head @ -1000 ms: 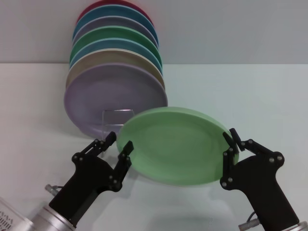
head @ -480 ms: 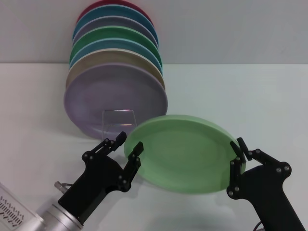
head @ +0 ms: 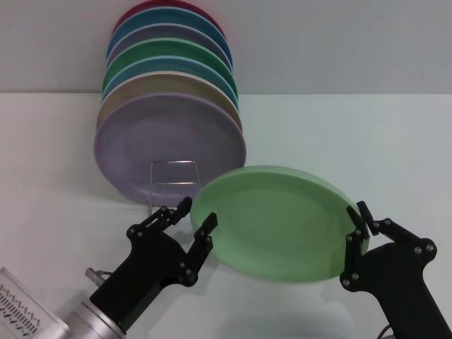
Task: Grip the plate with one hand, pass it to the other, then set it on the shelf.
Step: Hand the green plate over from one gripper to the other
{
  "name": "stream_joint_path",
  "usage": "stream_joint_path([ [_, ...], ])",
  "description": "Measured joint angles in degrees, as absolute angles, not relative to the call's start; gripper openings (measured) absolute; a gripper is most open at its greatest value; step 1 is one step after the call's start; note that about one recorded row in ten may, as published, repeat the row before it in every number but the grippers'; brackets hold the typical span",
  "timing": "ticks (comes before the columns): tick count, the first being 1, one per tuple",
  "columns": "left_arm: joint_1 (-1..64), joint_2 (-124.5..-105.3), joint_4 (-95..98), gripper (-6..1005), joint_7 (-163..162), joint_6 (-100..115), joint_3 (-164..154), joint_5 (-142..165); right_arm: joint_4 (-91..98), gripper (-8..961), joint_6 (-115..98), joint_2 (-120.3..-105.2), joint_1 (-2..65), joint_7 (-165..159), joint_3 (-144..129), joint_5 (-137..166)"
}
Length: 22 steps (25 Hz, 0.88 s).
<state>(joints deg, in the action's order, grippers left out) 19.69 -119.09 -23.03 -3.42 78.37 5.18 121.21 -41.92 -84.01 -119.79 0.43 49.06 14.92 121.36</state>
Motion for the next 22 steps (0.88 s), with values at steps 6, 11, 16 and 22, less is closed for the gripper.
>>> stream_joint_path([
  [6,19.8,-119.09,-23.0,410,-3.2,78.4,5.3,121.4,-41.9,23,-84.0,-119.79,0.5,49.0,14.7,121.3],
  [11,19.9,-119.09,-23.0,283,-2.2,78.4,5.4,121.4,-41.9,23,-84.0,-119.79,0.7,48.9,14.4,121.3],
  [16,20.2,-119.09,-23.0,282,-2.1,78.4,5.4,121.4,-41.9,22,-84.0,-119.79,0.6,48.9,14.4,121.3],
  [22,20.2,-119.1,-23.0,281,-2.1,77.6,5.9,121.0,-41.9,22,-84.1,-119.77,0.5,48.9,14.3,121.3],
])
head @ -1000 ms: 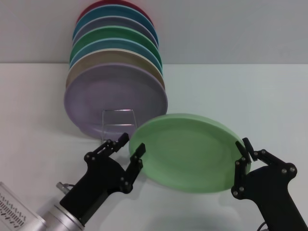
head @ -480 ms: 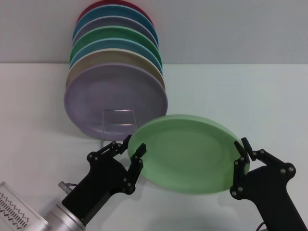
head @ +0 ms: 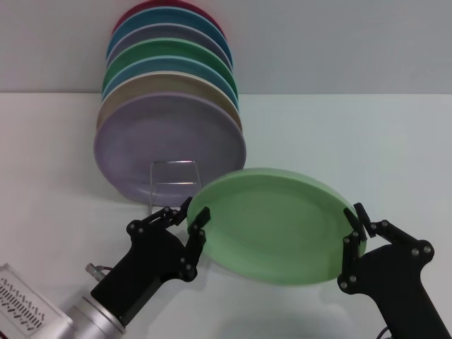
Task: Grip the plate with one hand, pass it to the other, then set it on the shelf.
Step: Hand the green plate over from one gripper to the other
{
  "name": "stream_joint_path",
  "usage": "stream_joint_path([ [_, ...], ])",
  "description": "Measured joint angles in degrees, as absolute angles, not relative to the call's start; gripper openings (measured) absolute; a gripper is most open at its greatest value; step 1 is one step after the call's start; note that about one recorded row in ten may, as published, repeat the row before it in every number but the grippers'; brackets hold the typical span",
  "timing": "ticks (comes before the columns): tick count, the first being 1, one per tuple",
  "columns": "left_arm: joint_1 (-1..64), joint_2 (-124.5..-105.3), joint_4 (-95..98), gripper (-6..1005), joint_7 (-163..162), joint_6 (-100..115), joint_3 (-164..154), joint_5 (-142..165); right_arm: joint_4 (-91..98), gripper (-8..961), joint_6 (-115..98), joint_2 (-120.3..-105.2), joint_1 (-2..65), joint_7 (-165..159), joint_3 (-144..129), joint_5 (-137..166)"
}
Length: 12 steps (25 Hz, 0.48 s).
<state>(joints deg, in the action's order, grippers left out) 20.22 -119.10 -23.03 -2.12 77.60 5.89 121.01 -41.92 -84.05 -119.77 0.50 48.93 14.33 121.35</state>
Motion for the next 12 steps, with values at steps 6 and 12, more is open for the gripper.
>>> stream_joint_path([
  [6,20.2,-119.09,-23.0,260,-2.6,76.2,6.9,121.0,-41.9,21,-84.1,-119.73,0.4,48.8,14.3,121.4],
  [12,20.2,-119.09,-23.0,172,-2.6,76.2,6.9,121.0,-41.9,21,-84.1,-119.63,0.4,48.7,14.3,121.4],
])
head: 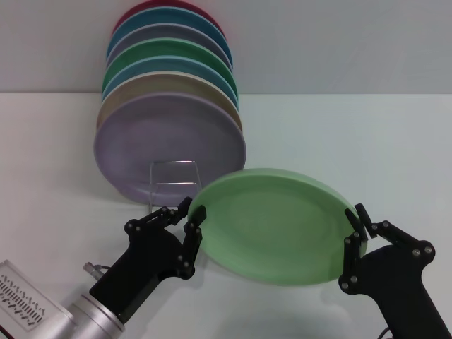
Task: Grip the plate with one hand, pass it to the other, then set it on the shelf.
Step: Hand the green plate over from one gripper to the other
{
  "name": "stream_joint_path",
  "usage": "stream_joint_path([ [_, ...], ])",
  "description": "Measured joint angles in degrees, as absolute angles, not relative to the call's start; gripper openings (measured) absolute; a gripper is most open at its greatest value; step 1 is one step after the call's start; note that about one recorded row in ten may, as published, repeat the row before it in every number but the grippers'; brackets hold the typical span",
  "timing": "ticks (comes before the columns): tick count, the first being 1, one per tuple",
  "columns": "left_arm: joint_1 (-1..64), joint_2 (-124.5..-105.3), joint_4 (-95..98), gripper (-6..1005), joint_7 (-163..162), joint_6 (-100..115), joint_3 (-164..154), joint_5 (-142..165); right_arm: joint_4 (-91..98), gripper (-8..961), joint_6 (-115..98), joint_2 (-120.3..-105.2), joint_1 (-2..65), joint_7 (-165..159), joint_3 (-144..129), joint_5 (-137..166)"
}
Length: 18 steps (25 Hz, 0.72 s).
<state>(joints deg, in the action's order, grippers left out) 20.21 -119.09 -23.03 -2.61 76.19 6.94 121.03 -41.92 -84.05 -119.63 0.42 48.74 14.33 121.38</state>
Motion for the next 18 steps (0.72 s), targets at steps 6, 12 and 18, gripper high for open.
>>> stream_joint_path([
  [6,20.3,-119.09,-23.0,141,-2.5,76.2,6.9,121.3,-41.9,22,-84.0,-119.61,0.4,48.7,14.3,121.4],
  [12,20.3,-119.09,-23.0,110,-2.2,76.2,6.7,121.4,-41.9,23,-83.9,-119.61,0.5,48.6,14.3,121.4],
  [18,20.4,-119.09,-23.0,79,-2.1,76.2,6.9,121.4,-41.9,23,-83.8,-119.61,0.5,48.6,14.3,121.4],
])
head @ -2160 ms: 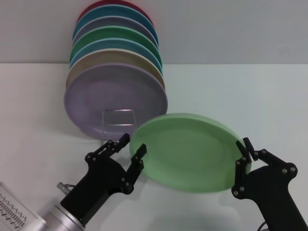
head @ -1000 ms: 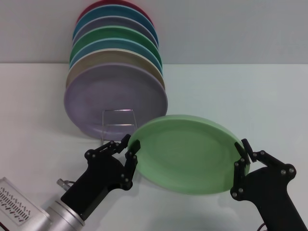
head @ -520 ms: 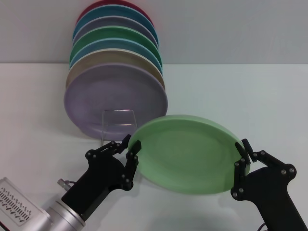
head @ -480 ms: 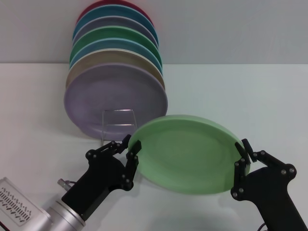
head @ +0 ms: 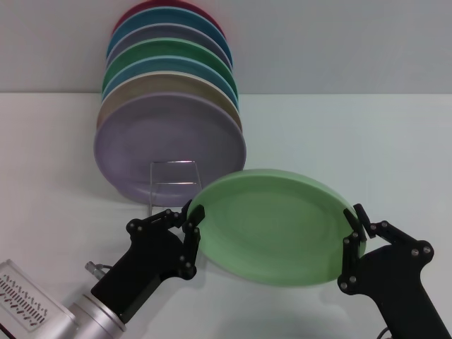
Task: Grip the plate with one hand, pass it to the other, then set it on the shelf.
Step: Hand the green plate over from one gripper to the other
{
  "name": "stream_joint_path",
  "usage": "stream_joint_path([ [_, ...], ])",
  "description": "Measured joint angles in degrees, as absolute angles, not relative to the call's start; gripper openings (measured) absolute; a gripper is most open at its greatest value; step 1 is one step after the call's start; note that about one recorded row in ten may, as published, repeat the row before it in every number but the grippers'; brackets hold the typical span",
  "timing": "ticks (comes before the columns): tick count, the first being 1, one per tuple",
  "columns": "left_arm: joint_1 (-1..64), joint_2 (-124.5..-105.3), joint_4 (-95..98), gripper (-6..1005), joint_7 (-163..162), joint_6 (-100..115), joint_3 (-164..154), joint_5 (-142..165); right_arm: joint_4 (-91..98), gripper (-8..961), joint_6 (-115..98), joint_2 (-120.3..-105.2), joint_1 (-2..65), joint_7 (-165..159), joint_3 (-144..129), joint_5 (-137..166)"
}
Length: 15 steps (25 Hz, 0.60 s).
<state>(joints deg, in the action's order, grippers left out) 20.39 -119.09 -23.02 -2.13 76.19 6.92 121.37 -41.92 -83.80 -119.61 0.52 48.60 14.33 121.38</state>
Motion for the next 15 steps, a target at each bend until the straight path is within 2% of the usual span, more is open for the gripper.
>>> stream_joint_path([
  [15,20.4,-119.09,-22.6,42,-2.1,76.2,6.9,121.4,-41.8,24,-83.5,-119.61,0.7,48.6,14.3,121.4],
])
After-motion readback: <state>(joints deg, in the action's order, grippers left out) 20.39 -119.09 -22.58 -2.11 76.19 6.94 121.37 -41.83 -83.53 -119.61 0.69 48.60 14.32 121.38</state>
